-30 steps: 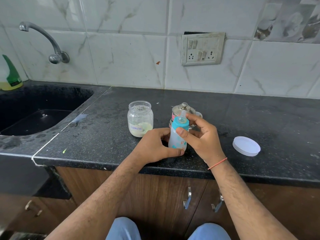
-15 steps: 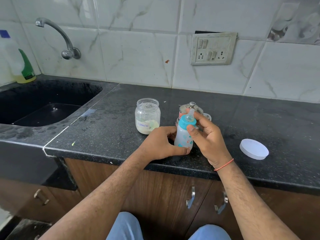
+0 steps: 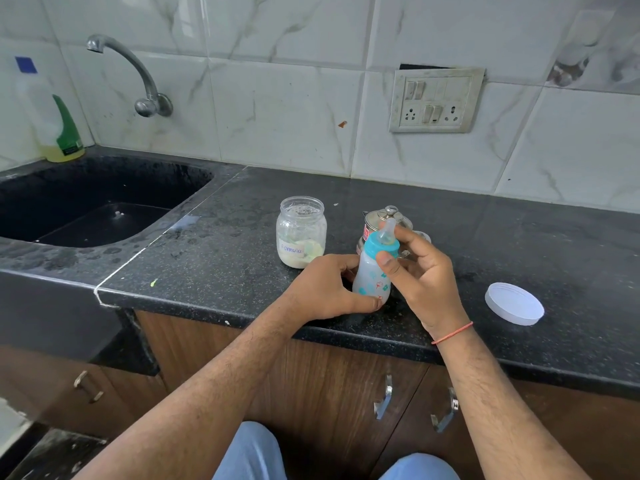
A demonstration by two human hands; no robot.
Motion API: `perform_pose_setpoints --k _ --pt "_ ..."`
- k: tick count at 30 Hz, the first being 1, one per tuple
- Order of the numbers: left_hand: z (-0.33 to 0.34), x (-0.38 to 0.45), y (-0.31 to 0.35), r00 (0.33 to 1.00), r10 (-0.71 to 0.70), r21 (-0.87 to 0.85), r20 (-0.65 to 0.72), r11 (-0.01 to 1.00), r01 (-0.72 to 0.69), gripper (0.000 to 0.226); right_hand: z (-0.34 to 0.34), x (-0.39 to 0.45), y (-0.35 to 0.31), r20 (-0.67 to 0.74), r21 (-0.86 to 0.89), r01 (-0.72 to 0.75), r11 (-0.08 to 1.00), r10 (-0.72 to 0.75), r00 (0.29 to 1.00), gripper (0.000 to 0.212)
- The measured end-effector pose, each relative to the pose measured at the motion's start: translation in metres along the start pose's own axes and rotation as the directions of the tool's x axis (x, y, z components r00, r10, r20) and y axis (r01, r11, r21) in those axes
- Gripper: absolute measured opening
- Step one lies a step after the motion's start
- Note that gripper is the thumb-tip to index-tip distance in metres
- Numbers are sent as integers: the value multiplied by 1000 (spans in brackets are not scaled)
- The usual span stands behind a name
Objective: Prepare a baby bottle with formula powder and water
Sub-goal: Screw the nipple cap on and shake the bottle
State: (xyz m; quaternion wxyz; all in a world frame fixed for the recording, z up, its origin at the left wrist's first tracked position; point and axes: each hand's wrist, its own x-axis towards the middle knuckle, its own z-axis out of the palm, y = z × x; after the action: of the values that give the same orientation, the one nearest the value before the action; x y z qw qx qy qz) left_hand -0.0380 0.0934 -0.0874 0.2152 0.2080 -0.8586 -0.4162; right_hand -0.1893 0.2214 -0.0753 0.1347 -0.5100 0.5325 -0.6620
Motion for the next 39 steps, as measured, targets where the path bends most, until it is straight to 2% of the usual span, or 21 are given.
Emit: perform_pose_setpoints --k 4,8,12,16,22,27,33,36,39 --pt "0 0 -1 1000 -1 6 -2 1000 1 48 1 0 -2 -77 -120 33 992 -43 996 49" --pt "0 0 -1 1000 11 18 -9 1000 -10 48 3 0 -9 -87 -200 83 976 -102 991 46" --pt "0 0 -2 1000 11 15 -12 1000 -11 46 2 0 -6 -93 -174 49 984 -66 994 43" --pt "1 1 -1 1000 9 9 -23 1000 -9 46 0 0 -2 -79 -56 22 998 -26 997 43" --pt "1 0 -1 1000 22 13 -19 1000 -21 44 0 1 -3 -78 -116 4 993 -13 997 44" --pt "0 0 -1 999 30 35 -19 999 -29 46 2 0 -6 -93 -193 47 980 -66 993 51" --pt "-1 0 0 999 36 42 -12 998 -36 49 1 -3 -6 -48 -177 97 980 -107 993 74" --pt "-1 -1 -1 999 35 37 -16 999 -35 50 0 -3 -5 -50 -238 155 959 -171 984 74" --pt "0 -1 -1 999 26 34 -18 999 -26 49 -1 -3 -5 -25 -223 133 966 -142 990 80"
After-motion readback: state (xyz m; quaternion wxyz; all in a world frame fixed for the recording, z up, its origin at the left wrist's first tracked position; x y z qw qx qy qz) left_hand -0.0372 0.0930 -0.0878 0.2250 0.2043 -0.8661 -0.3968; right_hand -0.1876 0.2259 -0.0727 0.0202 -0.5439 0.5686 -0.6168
